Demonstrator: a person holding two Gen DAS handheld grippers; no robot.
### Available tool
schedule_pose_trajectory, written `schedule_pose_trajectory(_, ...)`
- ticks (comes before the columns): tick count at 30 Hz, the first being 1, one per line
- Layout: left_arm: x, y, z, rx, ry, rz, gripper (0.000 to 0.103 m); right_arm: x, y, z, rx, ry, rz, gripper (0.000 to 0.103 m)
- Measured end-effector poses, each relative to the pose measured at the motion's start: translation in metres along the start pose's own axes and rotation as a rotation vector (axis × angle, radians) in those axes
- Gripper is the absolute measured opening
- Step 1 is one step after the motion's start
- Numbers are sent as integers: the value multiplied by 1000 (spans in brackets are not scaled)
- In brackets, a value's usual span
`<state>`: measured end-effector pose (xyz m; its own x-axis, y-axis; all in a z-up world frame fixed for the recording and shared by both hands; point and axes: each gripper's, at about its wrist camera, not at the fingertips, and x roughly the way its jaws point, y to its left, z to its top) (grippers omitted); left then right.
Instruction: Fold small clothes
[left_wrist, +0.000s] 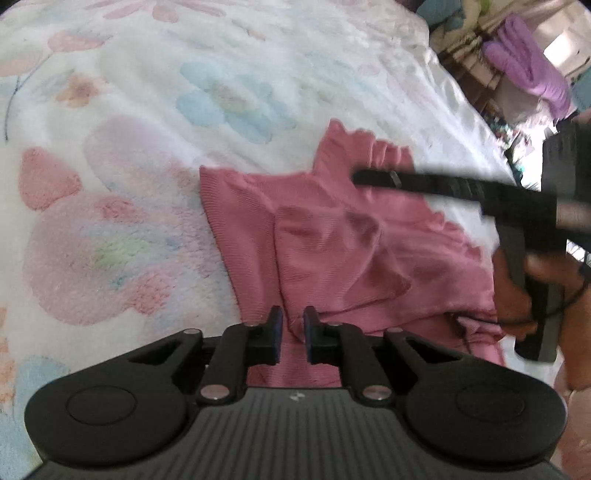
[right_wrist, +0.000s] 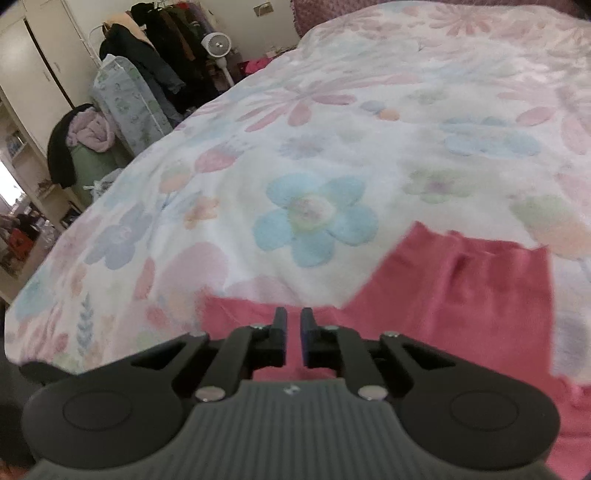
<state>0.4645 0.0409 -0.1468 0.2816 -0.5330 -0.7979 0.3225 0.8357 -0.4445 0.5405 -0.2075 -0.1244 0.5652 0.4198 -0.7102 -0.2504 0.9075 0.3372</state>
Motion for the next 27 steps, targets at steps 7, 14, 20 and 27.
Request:
schedule_pose_trajectory(7,-6,-23,-3,128,-22,29,39,-52,-27,-56,182,10,6,33)
schedule_pose_trajectory(14,20,-43,-22,256,25,186,12,-50,-29,-91,281,21,27,0)
schedule_pose_trajectory(20,19,-29,-23,237,39,231,0,-72,-33,-102,336,-10,40,0)
schedule_pose_trajectory(27,-13,-32,-32,179,9,226,0,-83,-35,-116,349,20,-26,3)
